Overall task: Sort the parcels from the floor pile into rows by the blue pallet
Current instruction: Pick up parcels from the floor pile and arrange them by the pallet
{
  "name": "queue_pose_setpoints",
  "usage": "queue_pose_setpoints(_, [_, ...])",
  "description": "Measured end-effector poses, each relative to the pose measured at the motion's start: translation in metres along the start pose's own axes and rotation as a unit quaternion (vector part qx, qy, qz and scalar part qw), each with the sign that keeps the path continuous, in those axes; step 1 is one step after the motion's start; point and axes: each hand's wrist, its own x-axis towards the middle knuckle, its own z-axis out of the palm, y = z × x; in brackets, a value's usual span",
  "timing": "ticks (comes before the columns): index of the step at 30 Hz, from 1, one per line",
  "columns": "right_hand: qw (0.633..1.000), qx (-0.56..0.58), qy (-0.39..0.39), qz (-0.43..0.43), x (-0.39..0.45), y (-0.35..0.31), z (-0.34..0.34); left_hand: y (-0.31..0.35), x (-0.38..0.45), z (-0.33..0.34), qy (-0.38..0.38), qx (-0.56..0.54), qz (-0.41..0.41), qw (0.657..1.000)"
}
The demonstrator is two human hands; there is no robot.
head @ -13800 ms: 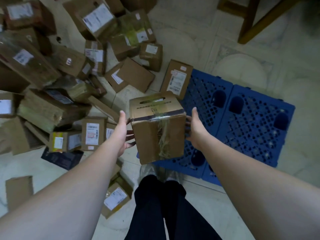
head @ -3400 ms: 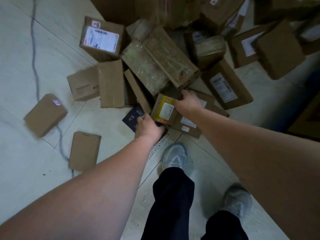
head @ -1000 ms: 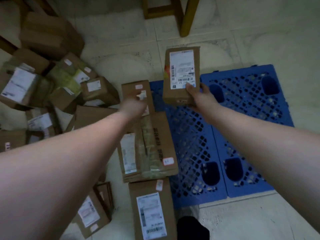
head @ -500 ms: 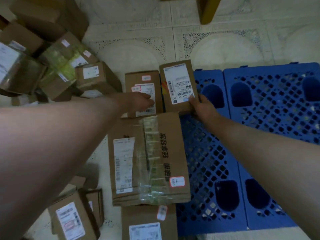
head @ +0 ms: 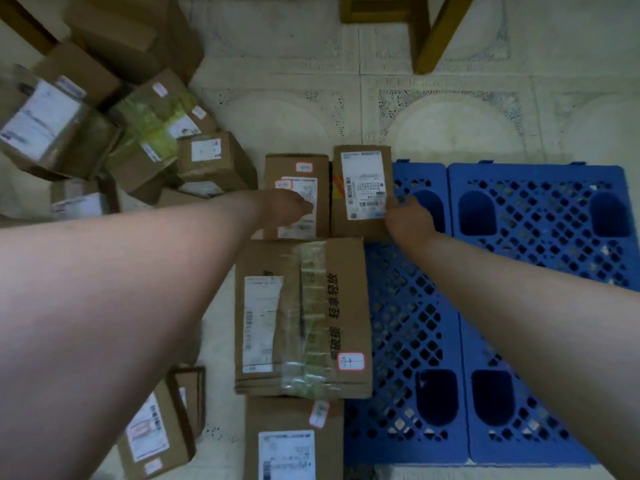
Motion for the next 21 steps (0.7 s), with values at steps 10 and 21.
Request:
queue_pose_setpoints(10, [0.973, -0.131, -0.049, -0.183, -0.139, -0.161, 0.017, -0.159, -0.175, -0.051, 0.149, -0.205, -0.156, 0.955])
queue_pose_setpoints(21, [0.901, -0.227, -0.242, -0.28, -0.269, -0.147, 0.283, -0.369, -0.243, 0.189, 0.062, -0.417, -0.352, 0.835])
